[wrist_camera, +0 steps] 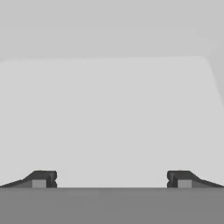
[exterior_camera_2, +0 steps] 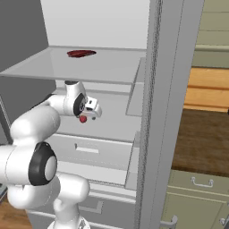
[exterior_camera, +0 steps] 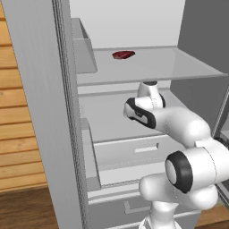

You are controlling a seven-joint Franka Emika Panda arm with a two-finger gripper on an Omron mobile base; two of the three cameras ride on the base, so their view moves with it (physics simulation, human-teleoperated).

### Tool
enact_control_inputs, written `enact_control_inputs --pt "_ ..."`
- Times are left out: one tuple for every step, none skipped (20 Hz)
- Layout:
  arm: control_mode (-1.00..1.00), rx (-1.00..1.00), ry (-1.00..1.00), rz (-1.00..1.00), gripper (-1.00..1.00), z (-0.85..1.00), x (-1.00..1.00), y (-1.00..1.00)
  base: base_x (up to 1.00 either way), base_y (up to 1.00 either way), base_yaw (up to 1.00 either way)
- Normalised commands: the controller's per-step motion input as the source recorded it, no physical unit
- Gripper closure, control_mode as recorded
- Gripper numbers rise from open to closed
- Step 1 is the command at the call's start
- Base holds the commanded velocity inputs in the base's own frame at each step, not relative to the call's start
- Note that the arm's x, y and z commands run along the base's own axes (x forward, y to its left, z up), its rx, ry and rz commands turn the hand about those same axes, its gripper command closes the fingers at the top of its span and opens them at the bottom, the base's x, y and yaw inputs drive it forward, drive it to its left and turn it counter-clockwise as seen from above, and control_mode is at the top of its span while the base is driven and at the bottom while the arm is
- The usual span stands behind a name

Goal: Take the strawberry from the fridge and place it on top of the pancake, located on the dining counter.

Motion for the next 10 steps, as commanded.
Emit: enact_control_inputs --pt "-1.00 0.00 0.00 0.03 -1.00 -0.26 0.00 0.04 0.00 0.00 0.00" --pt "-1.00 0.00 0.00 0.02 -1.00 -0.22 0.00 0.00 0.00 0.00 0.00" --pt "-1.00 0.00 0.00 0.01 -1.00 -0.19 0.00 0.00 0.00 0.00 0.00" --pt "-1.00 0.00 0.00 0.01 -1.00 -0.22 -0.01 0.00 0.00 0.00 0.00" --pt "-1.00 0.00 0.00 0.01 -1.00 -0.21 -0.01 0.00 0.00 0.00 0.00" --pt "-1.00 0.00 0.00 0.01 -1.00 -0.24 -0.06 0.00 0.00 0.00 0.00" --pt "-1.00 0.00 0.00 0.01 -1.00 -0.31 -0.12 0.00 0.00 0.00 0.00" --pt "-1.00 0.00 0.00 0.00 -1.00 -0.29 -0.23 0.00 0.00 0.00 0.00" --pt "-1.00 0.00 0.00 0.00 -1.00 -0.27 -0.36 0.00 0.00 0.00 0.00" --pt "-1.00 0.00 0.00 0.00 -1.00 -0.22 -0.49 0.00 0.00 0.00 0.00"
